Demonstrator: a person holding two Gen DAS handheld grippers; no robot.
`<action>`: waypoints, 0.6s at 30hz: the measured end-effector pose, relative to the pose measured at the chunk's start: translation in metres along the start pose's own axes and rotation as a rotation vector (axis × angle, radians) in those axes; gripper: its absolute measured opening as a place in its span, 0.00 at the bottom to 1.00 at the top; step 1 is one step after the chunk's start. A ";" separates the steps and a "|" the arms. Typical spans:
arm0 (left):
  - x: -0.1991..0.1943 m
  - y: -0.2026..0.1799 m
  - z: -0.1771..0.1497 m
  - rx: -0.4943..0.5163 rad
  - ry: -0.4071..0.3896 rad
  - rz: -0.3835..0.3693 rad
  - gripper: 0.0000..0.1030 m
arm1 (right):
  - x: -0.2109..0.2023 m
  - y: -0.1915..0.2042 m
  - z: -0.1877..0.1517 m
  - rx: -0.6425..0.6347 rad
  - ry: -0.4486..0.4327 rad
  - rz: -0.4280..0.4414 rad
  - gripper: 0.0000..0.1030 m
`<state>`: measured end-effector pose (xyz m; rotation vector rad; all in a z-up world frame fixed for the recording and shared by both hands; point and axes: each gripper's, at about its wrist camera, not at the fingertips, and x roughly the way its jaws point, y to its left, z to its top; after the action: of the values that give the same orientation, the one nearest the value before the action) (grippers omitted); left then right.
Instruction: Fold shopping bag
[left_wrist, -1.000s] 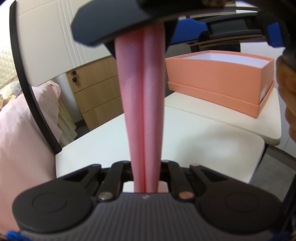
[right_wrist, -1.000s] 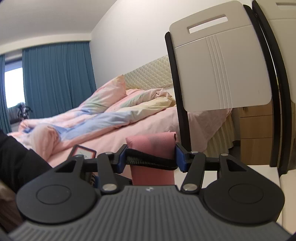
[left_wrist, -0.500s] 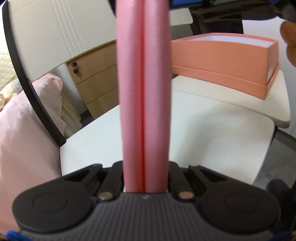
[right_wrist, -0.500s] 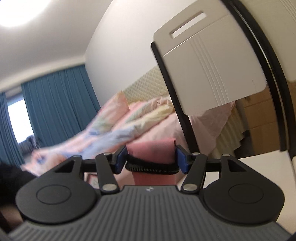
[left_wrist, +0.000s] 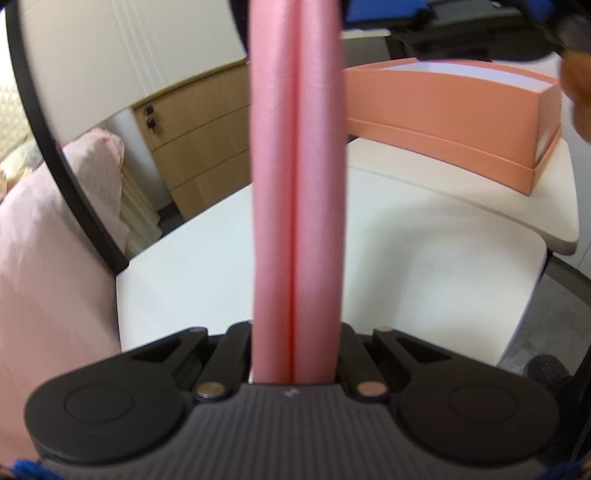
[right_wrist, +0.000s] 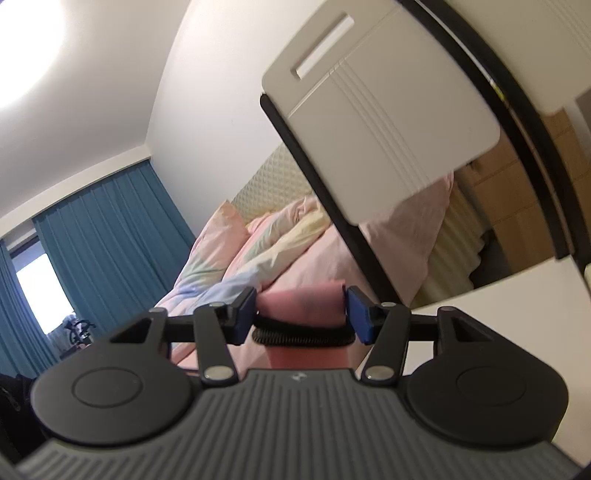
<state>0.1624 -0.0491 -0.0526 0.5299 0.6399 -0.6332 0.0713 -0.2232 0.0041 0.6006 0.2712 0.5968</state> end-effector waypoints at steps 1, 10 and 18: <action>0.000 -0.001 0.000 0.003 -0.002 0.006 0.05 | 0.001 0.003 -0.002 -0.017 0.007 -0.004 0.53; 0.004 -0.001 -0.003 -0.011 0.033 -0.006 0.05 | 0.008 0.016 -0.008 -0.100 0.034 -0.029 0.50; 0.004 -0.004 -0.004 -0.004 0.041 -0.003 0.04 | 0.016 0.015 -0.016 -0.127 0.079 -0.048 0.48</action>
<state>0.1611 -0.0507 -0.0585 0.5390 0.6803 -0.6256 0.0707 -0.1965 -0.0005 0.4475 0.3182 0.5871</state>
